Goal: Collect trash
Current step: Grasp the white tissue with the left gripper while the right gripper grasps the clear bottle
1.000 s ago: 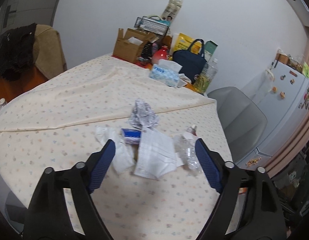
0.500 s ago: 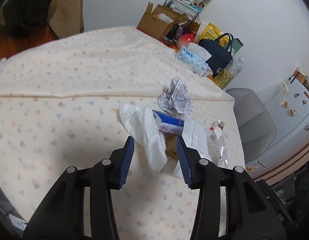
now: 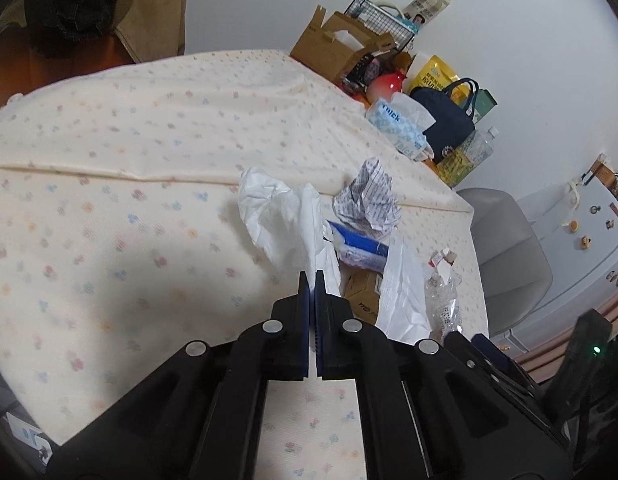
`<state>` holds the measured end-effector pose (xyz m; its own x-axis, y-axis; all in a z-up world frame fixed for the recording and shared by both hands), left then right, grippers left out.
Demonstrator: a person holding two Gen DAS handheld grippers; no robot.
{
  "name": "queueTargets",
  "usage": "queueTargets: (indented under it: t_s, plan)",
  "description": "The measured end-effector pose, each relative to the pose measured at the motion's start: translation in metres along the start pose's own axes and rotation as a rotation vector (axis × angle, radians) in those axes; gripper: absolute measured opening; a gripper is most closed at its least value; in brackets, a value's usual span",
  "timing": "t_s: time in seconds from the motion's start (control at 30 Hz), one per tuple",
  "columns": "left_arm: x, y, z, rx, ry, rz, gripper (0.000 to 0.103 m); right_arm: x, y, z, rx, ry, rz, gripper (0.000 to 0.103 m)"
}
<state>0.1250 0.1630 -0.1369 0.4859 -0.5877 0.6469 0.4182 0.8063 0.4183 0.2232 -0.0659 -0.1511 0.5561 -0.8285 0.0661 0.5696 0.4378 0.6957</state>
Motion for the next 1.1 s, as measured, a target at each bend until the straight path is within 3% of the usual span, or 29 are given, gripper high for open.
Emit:
queueTargets:
  t_s: [0.17,0.2,0.23,0.27,0.33,0.37,0.53,0.77,1.1]
  plan:
    - [0.000,0.003,0.011,0.017,-0.007,-0.008,0.003,0.000,0.005,-0.018,-0.042,-0.039,0.032,0.075]
    - [0.000,0.003,0.012,0.018,-0.008,-0.008,0.003,0.001,0.005,-0.019,-0.046,-0.058,0.046,0.069]
    - [0.001,0.003,0.012,0.018,-0.009,-0.009,0.003,0.003,0.004,-0.016,-0.056,-0.074,0.055,0.056]
    - [0.002,0.002,0.013,0.019,-0.009,-0.012,0.003,0.003,0.003,-0.012,-0.050,-0.060,0.053,0.053]
    - [0.006,0.000,0.016,0.026,-0.013,-0.022,0.003,0.004,0.003,0.000,-0.027,-0.018,0.050,0.032]
    - [0.008,-0.001,0.018,0.028,-0.016,-0.026,0.003,0.005,0.002,0.004,-0.024,-0.022,0.056,0.028]
    - [0.027,-0.009,0.028,0.045,-0.045,-0.063,0.003,0.010,-0.009,0.030,0.004,-0.008,0.043,0.020]
    - [0.055,-0.025,0.038,0.038,-0.090,-0.116,0.003,0.030,-0.033,0.068,0.052,0.026,-0.057,0.019]
    - [0.115,-0.069,0.028,-0.031,-0.164,-0.239,0.003,0.076,-0.063,0.121,0.114,-0.046,-0.155,0.019]
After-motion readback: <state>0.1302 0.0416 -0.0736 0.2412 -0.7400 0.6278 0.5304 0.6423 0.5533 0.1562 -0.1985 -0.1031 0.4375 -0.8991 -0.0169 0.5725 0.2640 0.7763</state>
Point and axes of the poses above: each gripper's, at about its wrist camera, not at the fingertips, and z roughly against the way its jaws point, x to its right, y to its top, the point moved 5 cm from there along -z, roughly the way its jaws point, and after that the axes turned 15 degrees about z, right-handed, at the moved point
